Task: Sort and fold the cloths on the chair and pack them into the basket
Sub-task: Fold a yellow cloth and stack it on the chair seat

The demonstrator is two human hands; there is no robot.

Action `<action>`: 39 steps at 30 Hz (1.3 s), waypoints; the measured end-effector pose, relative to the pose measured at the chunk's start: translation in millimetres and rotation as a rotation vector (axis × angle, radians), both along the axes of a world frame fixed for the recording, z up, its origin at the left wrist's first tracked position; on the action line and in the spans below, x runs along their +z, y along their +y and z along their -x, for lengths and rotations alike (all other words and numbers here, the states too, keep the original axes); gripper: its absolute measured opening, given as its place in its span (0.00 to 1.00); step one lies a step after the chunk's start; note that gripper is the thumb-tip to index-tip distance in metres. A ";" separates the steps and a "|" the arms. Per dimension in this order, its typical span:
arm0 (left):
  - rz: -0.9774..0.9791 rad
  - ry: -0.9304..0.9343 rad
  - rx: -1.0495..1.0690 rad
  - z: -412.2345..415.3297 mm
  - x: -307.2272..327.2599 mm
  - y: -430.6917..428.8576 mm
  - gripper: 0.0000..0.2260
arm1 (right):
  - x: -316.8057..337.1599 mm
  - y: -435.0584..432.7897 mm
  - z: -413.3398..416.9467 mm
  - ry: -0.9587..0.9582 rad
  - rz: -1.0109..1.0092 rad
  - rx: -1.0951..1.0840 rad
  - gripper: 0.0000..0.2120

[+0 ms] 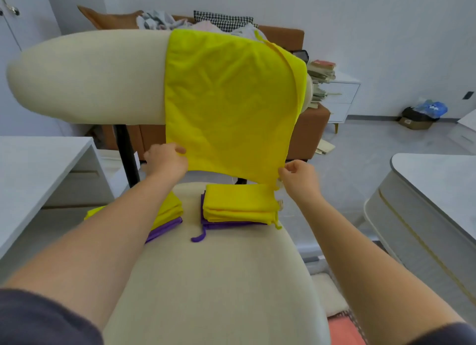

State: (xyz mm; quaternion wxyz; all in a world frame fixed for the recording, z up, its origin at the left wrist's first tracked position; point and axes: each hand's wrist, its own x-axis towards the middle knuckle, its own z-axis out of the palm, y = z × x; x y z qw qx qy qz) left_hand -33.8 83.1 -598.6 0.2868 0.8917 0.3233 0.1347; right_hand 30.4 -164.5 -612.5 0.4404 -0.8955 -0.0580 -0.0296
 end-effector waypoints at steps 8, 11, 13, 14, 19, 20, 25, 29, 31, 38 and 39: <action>0.331 -0.540 -0.099 18.8 30.6 -4.9 0.14 | 48.0 -1.3 7.3 -0.198 -0.345 -0.093 0.05; 0.316 -0.620 -0.172 38.2 48.1 -12.8 0.18 | 62.0 -0.2 21.6 -0.276 -0.486 -0.102 0.09; 0.234 -0.657 -0.210 58.5 58.6 -15.5 0.24 | 71.5 -1.1 37.8 -0.317 -0.564 -0.054 0.13; 0.165 -0.673 -0.215 68.9 64.0 -16.5 0.26 | 76.9 -2.1 46.4 -0.325 -0.588 -0.020 0.12; 0.064 -0.881 -0.173 110.9 95.5 -12.5 0.11 | 108.0 -11.9 85.7 -0.287 -0.784 0.160 0.20; 0.091 -0.911 -0.165 119.6 104.4 -12.7 0.06 | 114.3 -14.5 92.5 -0.300 -0.786 0.208 0.22; 0.047 -1.004 -0.120 156.4 137.5 -9.7 0.09 | 139.0 -21.2 129.5 -0.458 -0.688 0.194 0.11; -0.020 -1.042 -0.058 178.7 158.2 -11.5 0.07 | 154.6 -30.5 144.8 -0.506 -0.668 0.102 0.05; 0.046 -1.054 -0.053 185.9 164.4 -12.8 0.10 | 164.4 -35.1 151.8 -0.428 -0.757 0.167 0.09; 0.138 -1.049 -0.020 200.1 167.8 -8.7 0.13 | 169.1 -39.2 159.7 -0.504 -0.467 0.134 0.09; 0.142 -1.046 -0.022 201.7 167.2 -9.3 0.13 | 168.5 -39.6 160.0 -0.512 -0.481 0.105 0.07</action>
